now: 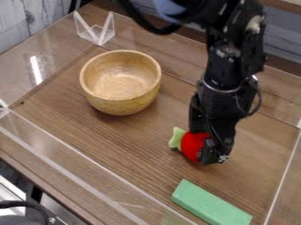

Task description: Move the red object to the left side of the table

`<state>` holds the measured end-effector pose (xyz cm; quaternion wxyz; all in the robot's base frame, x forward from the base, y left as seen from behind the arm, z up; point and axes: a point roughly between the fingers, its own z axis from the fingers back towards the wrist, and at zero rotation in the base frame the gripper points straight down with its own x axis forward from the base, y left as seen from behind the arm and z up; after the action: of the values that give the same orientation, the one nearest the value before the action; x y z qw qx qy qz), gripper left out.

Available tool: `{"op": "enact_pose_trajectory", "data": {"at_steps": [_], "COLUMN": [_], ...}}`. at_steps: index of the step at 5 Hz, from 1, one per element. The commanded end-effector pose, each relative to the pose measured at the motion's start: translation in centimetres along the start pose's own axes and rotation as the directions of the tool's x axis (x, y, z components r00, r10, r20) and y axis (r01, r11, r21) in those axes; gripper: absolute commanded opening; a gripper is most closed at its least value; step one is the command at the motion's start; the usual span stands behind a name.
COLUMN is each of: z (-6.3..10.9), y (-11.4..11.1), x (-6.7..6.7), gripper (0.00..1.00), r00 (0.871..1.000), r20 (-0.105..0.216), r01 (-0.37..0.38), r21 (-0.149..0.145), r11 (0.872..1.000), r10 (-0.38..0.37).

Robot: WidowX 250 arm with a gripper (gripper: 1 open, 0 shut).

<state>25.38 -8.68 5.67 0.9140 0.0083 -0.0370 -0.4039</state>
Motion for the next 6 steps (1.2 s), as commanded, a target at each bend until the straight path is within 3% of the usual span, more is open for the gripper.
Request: {"op": "enact_pose_trajectory", "data": {"at_steps": [1, 2, 4, 6], "z": [-0.6, -1.5, -0.6, 1.1], "y": [1.9, 3.5, 3.3, 5.1], "x": [0.7, 0.8, 2.1, 1.0], "gripper": [1.00, 1.00, 1.00, 1.00], "r00": [0.995, 0.989, 0.974, 0.968], "r20": [0.047, 0.058, 0.064, 0.069], "r01": [-0.088, -0.138, -0.221, -0.242], "r21": [0.030, 0.034, 0.018, 0.001], "r11": [0.996, 0.990, 0.975, 0.970], "r10": [0.086, 0.136, 0.219, 0.241]}}
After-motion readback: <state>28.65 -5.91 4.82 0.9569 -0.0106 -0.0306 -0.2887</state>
